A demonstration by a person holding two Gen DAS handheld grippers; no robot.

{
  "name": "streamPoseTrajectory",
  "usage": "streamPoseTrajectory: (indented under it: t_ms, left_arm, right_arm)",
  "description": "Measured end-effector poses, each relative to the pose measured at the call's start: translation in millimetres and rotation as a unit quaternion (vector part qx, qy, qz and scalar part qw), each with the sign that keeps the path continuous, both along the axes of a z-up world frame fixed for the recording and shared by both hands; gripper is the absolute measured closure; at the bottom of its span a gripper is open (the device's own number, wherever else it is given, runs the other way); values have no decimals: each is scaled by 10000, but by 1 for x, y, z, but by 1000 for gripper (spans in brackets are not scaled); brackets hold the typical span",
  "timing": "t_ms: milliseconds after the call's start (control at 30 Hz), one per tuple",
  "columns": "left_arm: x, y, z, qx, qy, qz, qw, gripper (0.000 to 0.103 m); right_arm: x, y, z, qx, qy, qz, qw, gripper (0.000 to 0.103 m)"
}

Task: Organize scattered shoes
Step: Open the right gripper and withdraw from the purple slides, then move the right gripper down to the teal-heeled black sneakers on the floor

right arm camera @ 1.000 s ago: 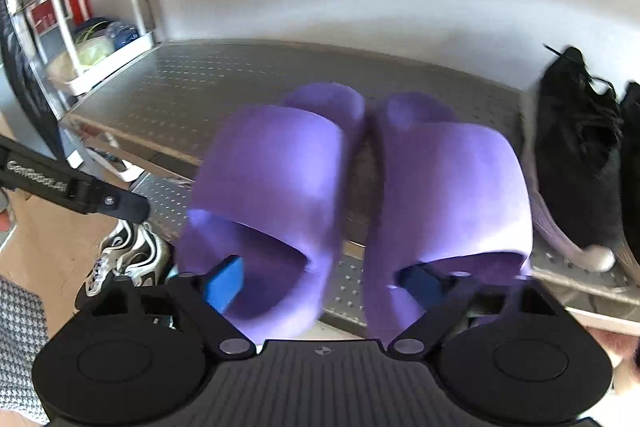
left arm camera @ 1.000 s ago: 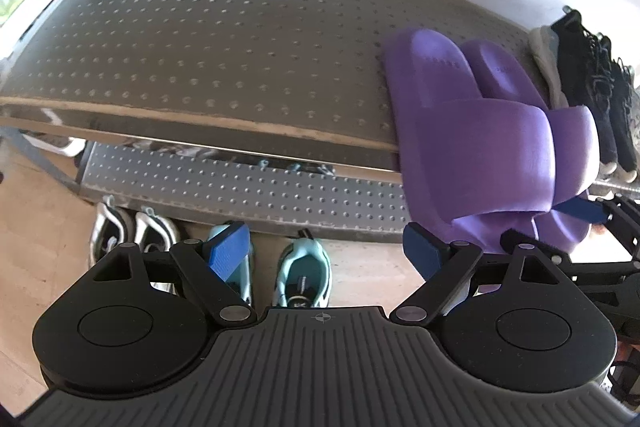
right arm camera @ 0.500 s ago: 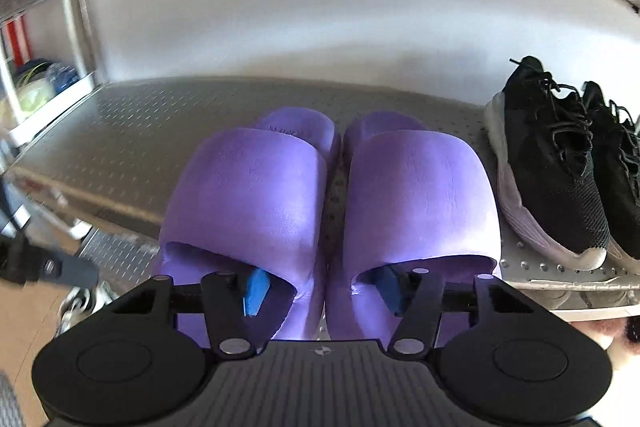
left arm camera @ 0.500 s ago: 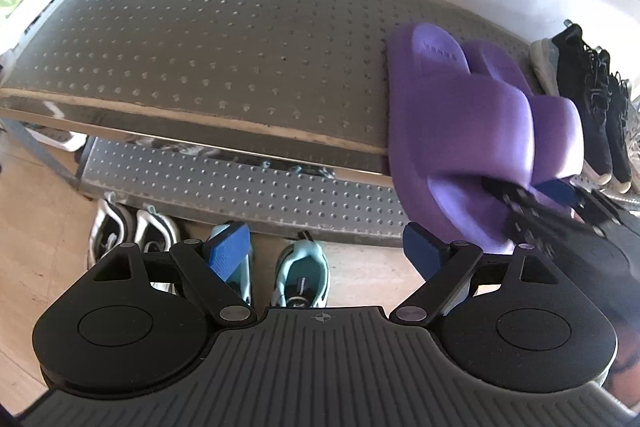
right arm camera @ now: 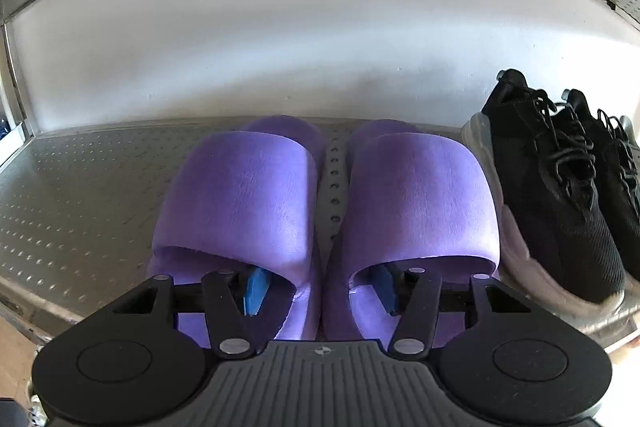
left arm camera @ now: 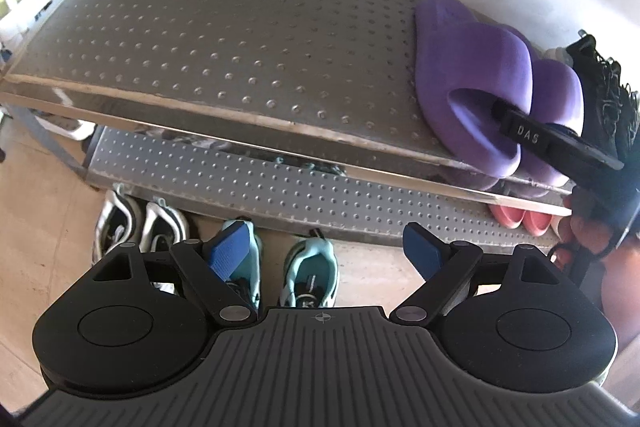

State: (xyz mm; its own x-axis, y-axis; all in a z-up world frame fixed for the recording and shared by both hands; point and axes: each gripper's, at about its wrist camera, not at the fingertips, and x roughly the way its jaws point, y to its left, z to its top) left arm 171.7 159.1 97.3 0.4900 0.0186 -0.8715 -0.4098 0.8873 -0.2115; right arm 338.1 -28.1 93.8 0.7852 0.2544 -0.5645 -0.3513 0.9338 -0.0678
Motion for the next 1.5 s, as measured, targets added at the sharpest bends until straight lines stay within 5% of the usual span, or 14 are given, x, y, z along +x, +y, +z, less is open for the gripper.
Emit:
streamPoseTrajectory:
  t_ms: [300, 433, 767, 900, 967, 1067, 1167, 1333, 1500]
  left_arm:
    - [0, -1, -3, 33, 63, -47, 10000, 15]
    - [0, 0, -2, 29, 40, -71, 10000, 15]
    - [-14, 35, 17, -186, -158, 87, 9997, 15]
    - [-24, 63, 34, -220, -278, -13, 9994, 15]
    - [-24, 68, 34, 33, -282, -198, 9994, 13]
    - [-22, 77, 19, 567, 26, -502, 9971, 13]
    - [-19, 85, -4, 604, 525, -701, 9943, 14]
    - [-17, 89, -23, 670, 876, -1083, 9880, 14]
    - [-22, 100, -35, 1017, 1198, -1585, 9748, 14]
  right_arm:
    - [23, -8, -2, 125, -123, -240, 9996, 48]
    - [26, -15, -1, 348, 33, -403, 9986, 25]
    - [-62, -49, 17, 1028, 975, -349, 9893, 12]
    - [-111, -38, -27, 805, 1863, -83, 9791, 22]
    - [-144, -24, -69, 346, 2616, 198, 9644, 48]
    - [-174, -6, -107, 24, 3251, 417, 9448, 58]
    - [-177, 15, -126, -93, 3561, 488, 9331, 56]
    - [-142, 62, -133, -199, 3473, 424, 9366, 36]
    - [-96, 102, -158, -344, 3568, 190, 9334, 31]
